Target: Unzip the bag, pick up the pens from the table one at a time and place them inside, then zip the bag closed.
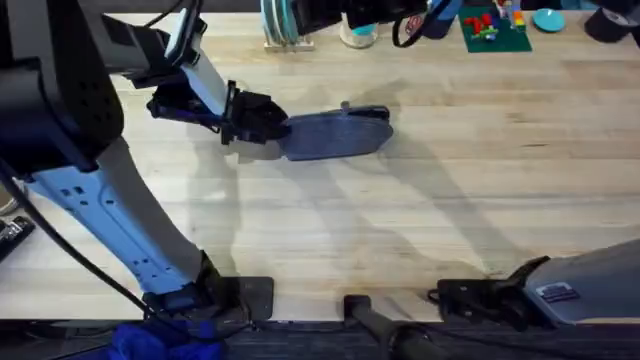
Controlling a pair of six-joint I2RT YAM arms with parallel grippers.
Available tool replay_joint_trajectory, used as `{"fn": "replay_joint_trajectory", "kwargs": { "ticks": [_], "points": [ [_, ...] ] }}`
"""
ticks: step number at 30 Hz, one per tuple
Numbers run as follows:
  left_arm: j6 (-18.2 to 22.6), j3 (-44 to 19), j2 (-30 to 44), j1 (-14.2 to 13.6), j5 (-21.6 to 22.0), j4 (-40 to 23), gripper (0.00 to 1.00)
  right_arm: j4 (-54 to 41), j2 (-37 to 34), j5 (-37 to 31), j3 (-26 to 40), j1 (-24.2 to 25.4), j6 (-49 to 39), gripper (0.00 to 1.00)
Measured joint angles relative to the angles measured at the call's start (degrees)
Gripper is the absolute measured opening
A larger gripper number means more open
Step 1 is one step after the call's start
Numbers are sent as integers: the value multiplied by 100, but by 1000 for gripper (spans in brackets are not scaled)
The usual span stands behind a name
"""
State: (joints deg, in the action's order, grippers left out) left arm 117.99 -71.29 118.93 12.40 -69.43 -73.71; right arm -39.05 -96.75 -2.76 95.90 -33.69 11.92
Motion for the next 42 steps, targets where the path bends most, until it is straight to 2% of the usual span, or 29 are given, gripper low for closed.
{"fn": "replay_joint_trajectory", "kwargs": {
  "ticks": [18,30,42],
  "points": [
    [0,0,0,0,0,0,40,315,0,-2,-885,7,134,994],
    [0,0,0,0,0,1,40,348,-201,-4,-1016,-13,453,992],
    [0,0,0,0,0,0,40,613,-201,-2,-1554,-114,727,964]
  ]
}}
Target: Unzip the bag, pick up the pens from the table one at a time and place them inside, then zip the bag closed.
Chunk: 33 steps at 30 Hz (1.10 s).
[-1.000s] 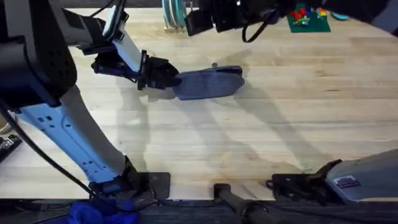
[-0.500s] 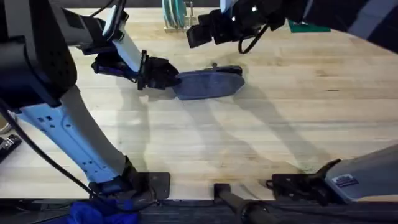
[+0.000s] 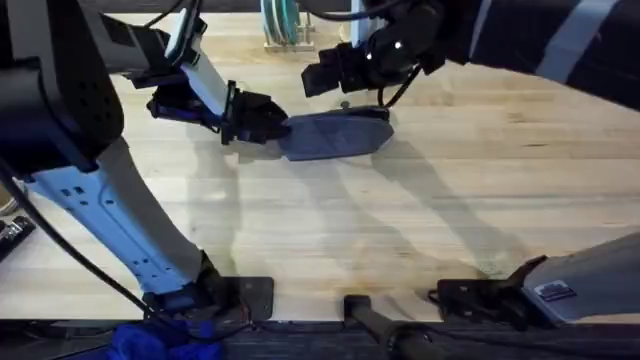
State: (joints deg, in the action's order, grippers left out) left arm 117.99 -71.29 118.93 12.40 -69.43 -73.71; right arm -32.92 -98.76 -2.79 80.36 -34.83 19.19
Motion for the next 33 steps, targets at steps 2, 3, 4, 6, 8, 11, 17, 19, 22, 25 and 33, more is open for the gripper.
{"fn": "replay_joint_trajectory", "kwargs": {
  "ticks": [2,3,4,6,8,11,17,19,22,25,33],
  "points": [
    [0,0,0,0,0,0,40,46,0,0,-87,-6,39,964],
    [0,0,0,0,0,0,40,87,0,-2,-136,-11,56,964],
    [0,0,0,0,0,0,40,105,0,-1,-170,-15,64,964],
    [0,0,0,0,0,0,40,117,0,0,-217,-20,97,962],
    [0,0,0,0,1,0,40,126,-10,-1,-223,-22,134,961],
    [0,0,0,0,2,-4,40,141,-72,-2,-223,-20,219,961],
    [0,0,0,0,2,-13,40,137,-311,-2,-225,-42,475,925],
    [0,0,0,0,4,-15,40,137,-339,-2,-225,-81,506,902],
    [2,0,0,0,4,-15,40,141,-337,0,-225,-170,528,847],
    [0,0,0,0,4,-15,40,139,-337,-12,-225,-216,544,777],
    [0,0,0,0,4,-15,40,124,-337,-219,-225,-223,592,554]
  ]
}}
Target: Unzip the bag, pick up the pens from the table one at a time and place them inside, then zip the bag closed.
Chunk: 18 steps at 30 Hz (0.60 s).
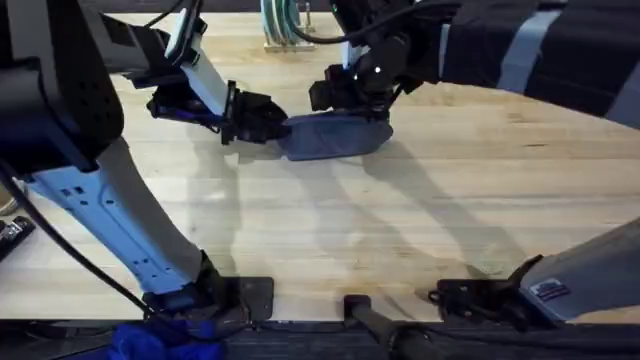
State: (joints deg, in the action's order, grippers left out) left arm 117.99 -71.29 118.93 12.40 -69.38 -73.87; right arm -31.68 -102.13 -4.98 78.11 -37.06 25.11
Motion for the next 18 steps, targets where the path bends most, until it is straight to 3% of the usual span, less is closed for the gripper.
{"fn": "replay_joint_trajectory", "kwargs": {
  "ticks": [13,18],
  "points": [
    [0,0,0,0,27,-2,40,-11,0,-21,0,0,19,66],
    [0,0,0,0,37,-2,41,-13,0,-21,0,0,19,31]
  ]
}}
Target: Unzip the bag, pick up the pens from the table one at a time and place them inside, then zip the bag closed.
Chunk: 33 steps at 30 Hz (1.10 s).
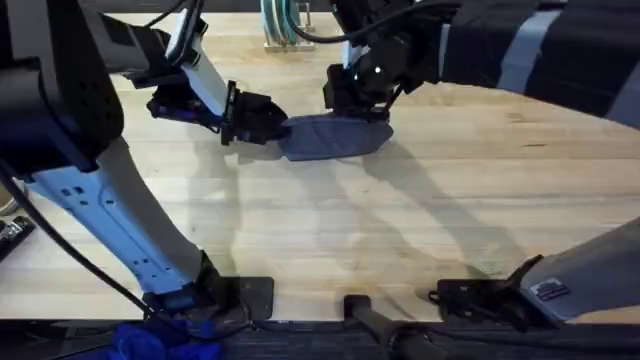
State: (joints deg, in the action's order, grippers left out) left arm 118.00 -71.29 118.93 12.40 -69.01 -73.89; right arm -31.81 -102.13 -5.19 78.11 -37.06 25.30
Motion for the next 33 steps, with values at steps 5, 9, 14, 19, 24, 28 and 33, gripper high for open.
{"fn": "replay_joint_trajectory", "kwargs": {
  "ticks": [5,9,14,19,24,28,33],
  "points": [
    [1,0,0,0,2,0,40,2,0,-2,0,0,0,31],
    [2,0,0,0,2,0,40,8,0,-2,0,0,0,31],
    [0,0,0,0,2,0,40,11,0,-74,0,0,-1,30],
    [0,0,0,0,1,2,41,0,42,-344,0,0,-28,30],
    [1,0,0,0,0,2,40,-7,169,-450,0,0,-48,30],
    [1,0,0,0,1,0,41,-4,203,-470,0,7,-48,29],
    [0,0,0,0,0,2,40,-2,205,-470,0,52,-48,30]
  ]
}}
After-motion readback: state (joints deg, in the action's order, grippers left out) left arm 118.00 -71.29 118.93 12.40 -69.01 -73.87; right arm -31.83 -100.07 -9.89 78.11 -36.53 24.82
